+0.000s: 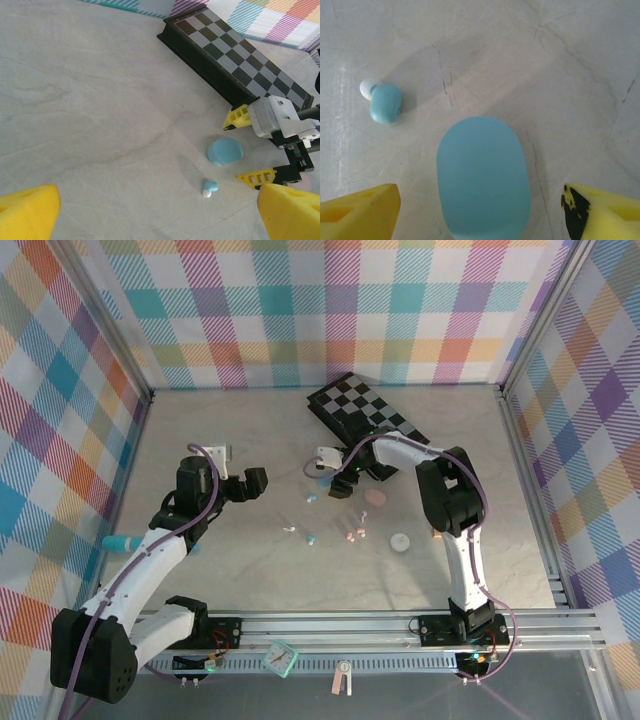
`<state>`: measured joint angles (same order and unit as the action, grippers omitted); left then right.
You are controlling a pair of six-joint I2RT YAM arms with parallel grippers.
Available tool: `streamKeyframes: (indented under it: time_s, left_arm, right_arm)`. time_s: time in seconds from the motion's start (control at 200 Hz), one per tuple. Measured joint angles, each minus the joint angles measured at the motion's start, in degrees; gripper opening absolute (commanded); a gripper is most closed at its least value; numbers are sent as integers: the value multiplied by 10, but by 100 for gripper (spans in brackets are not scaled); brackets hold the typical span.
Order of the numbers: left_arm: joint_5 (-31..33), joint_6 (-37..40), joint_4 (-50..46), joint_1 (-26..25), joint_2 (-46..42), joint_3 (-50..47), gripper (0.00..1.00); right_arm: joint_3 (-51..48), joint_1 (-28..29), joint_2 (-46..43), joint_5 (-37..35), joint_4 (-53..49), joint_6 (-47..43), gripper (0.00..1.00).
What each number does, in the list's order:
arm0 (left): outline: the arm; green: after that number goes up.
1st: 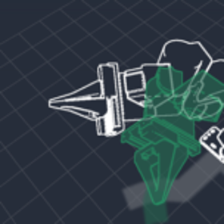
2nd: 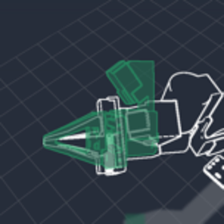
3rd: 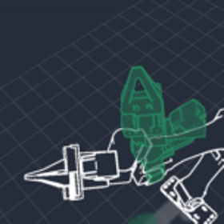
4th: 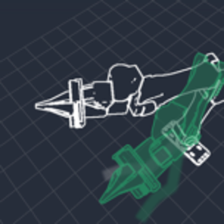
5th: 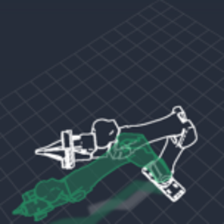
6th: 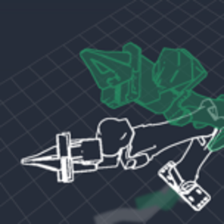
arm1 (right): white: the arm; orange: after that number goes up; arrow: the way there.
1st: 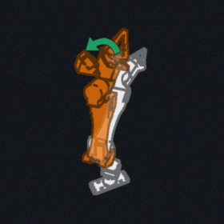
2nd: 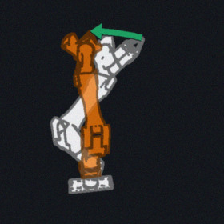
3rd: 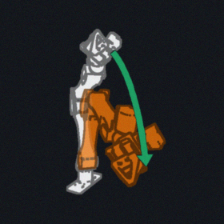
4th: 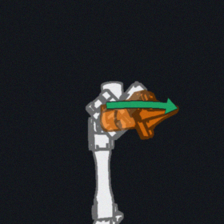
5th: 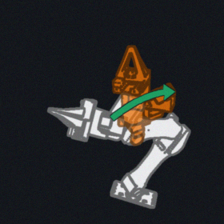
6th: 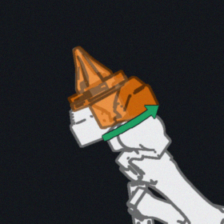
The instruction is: Insert the wireless bluetooth earbuds into the charging case
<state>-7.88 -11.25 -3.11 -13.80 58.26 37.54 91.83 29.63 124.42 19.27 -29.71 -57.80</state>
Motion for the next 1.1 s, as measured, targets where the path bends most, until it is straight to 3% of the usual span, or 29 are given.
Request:
streamKeyframes:
  time_s: [0.52, 0.73, 1.1]
  left_arm:
    - [0, 1, 0, 0, 5, -4, 100]
    - [0, 1, 0, 0, 5, -5, 100]
    - [-3, 2, 3, 0, 5, -6, 100]
  right_arm:
    - [25, 5, 17, -24, -44, -16, 66]
    - [28, 5, 17, -26, -50, -16, 45]
    - [29, 5, 13, -20, -50, -6, 39]
